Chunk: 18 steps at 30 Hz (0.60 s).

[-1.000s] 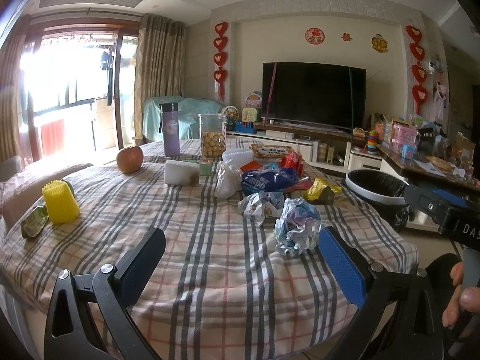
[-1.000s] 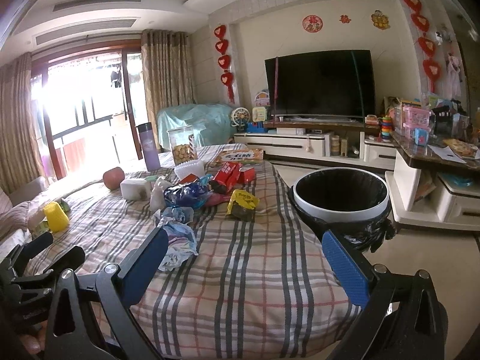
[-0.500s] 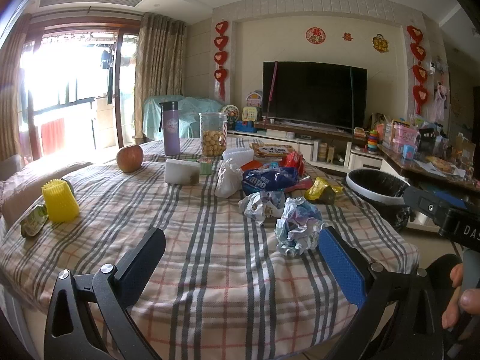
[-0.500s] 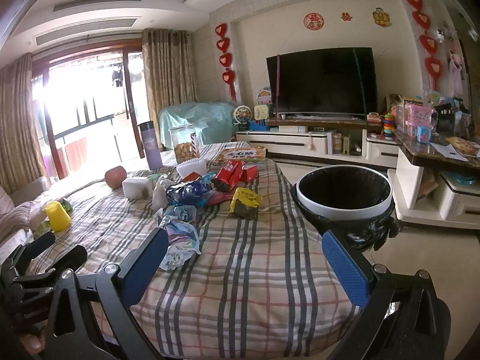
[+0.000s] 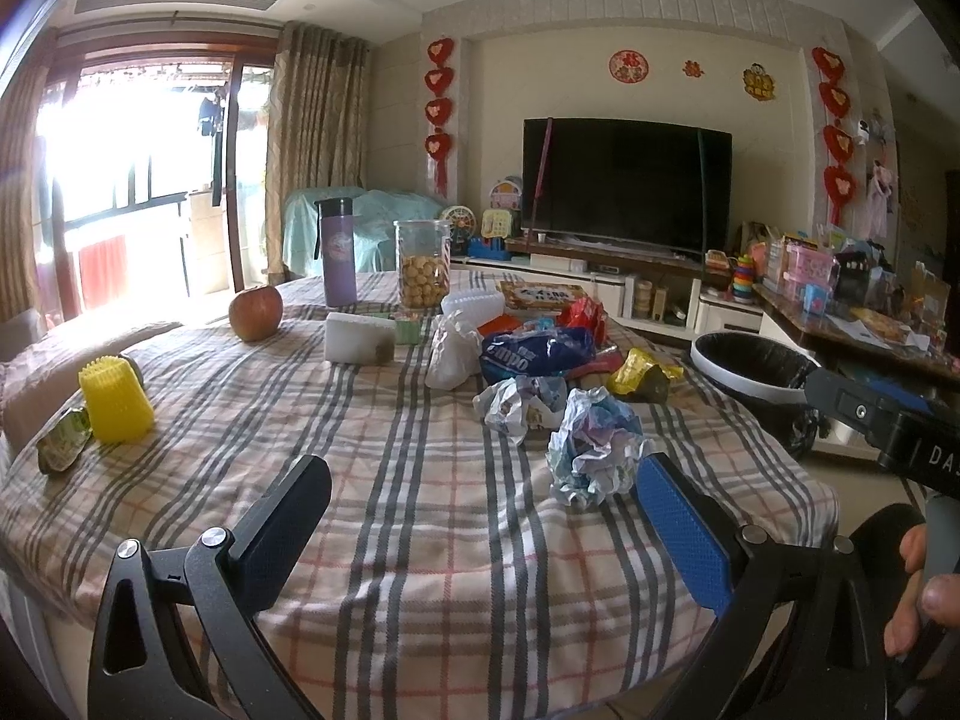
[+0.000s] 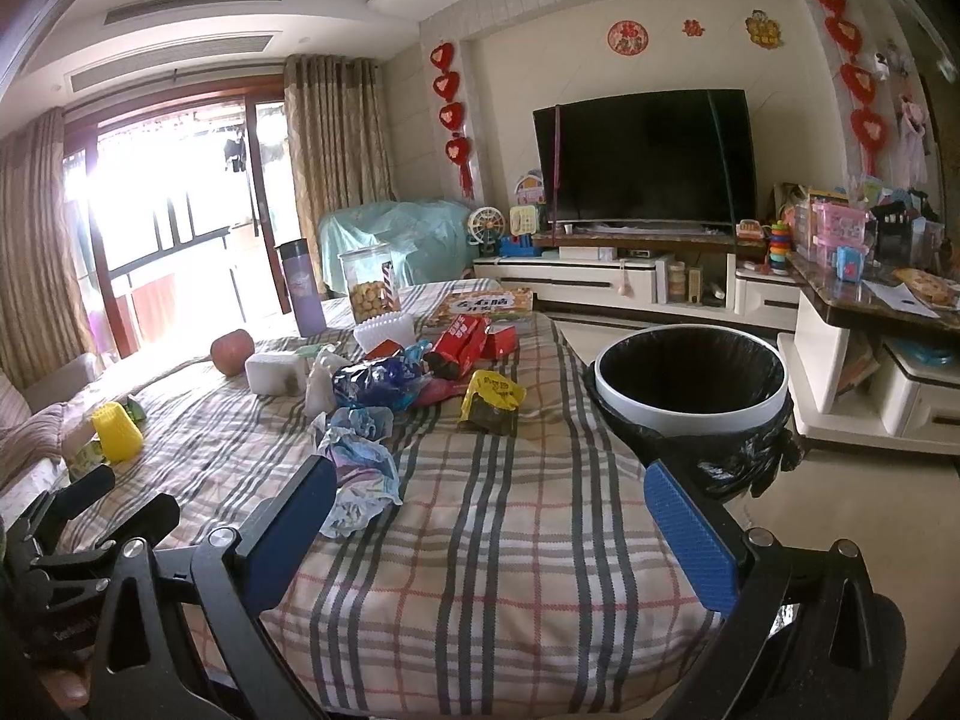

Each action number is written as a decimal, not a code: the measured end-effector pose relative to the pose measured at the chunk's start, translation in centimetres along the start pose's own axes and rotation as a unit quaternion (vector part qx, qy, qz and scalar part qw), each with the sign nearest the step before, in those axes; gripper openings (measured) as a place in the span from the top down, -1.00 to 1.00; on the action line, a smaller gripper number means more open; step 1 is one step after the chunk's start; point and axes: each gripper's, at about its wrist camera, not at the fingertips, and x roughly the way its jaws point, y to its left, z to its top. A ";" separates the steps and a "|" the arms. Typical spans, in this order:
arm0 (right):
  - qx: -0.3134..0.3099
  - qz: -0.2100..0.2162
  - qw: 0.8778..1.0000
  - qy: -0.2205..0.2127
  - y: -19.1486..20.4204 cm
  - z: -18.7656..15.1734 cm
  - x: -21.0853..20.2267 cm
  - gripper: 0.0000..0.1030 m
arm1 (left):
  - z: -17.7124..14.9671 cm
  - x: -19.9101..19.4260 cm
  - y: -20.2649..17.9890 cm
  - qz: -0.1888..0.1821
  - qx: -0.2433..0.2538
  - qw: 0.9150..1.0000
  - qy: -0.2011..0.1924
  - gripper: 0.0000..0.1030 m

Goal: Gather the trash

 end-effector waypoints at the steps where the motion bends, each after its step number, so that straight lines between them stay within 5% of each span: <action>1: 0.001 0.001 1.000 0.001 -0.1 0.0 0.1 -1.00 | 0.0 0.0 0.0 0.000 0.000 1.000 0.000 -0.99; 18: 0.011 0.023 0.999 0.028 -1.2 -0.3 2.1 -1.00 | 0.4 1.7 0.2 -0.017 -0.005 0.999 0.031 -0.99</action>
